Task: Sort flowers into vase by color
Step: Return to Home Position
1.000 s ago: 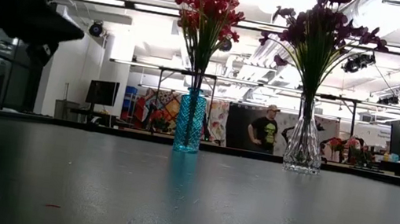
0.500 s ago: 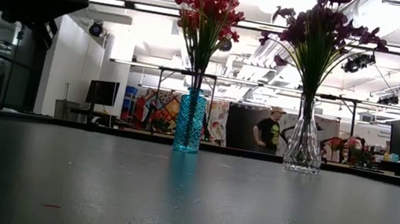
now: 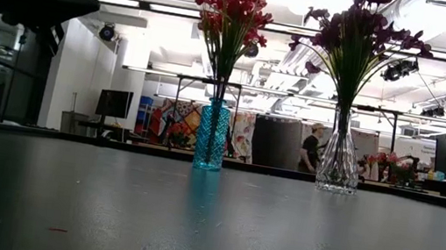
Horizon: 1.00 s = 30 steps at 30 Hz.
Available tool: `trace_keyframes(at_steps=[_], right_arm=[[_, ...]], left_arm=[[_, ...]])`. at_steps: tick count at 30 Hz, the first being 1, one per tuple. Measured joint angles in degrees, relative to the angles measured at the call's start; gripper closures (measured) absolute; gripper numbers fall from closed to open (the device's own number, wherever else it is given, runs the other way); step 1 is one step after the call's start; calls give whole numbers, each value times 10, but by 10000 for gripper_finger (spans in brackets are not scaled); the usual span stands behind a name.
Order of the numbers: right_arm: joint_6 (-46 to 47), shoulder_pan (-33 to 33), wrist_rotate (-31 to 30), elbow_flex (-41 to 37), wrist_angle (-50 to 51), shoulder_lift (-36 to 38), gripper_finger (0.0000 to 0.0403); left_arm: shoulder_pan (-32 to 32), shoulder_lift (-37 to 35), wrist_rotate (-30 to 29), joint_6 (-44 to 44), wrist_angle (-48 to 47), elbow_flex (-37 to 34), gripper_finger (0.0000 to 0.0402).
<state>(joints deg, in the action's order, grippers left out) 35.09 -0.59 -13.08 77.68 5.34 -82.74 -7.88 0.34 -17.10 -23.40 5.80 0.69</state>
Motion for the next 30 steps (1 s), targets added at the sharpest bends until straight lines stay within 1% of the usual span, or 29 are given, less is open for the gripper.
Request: trace_keyframes(at_steps=[5,9,12,14,16,20,23,25,27,29,30], right_arm=[[-9,0,4,0,0,0,105],[-40,0,44,0,7,16,105],[-49,0,58,0,58,43,105],[-54,0,58,0,118,66,111],[-55,3,52,0,183,89,125],[-58,22,10,-15,275,133,177],[-59,43,-5,-66,283,163,233],[-47,54,-4,-125,259,185,278],[-21,63,7,-197,212,212,327],[11,67,32,-279,142,239,376],[25,67,46,-320,97,252,389]], left_arm=[[0,0,0,0,0,0,402],[0,0,0,0,0,0,402],[0,0,0,0,0,0,402],[0,0,0,0,-1,0,402],[0,0,0,0,-1,0,402],[0,0,0,0,-1,0,402],[0,0,0,0,-1,0,402],[0,0,0,0,-1,0,402],[0,0,0,0,-1,0,402],[0,0,0,0,-1,0,402],[0,0,0,0,-1,0,402]])
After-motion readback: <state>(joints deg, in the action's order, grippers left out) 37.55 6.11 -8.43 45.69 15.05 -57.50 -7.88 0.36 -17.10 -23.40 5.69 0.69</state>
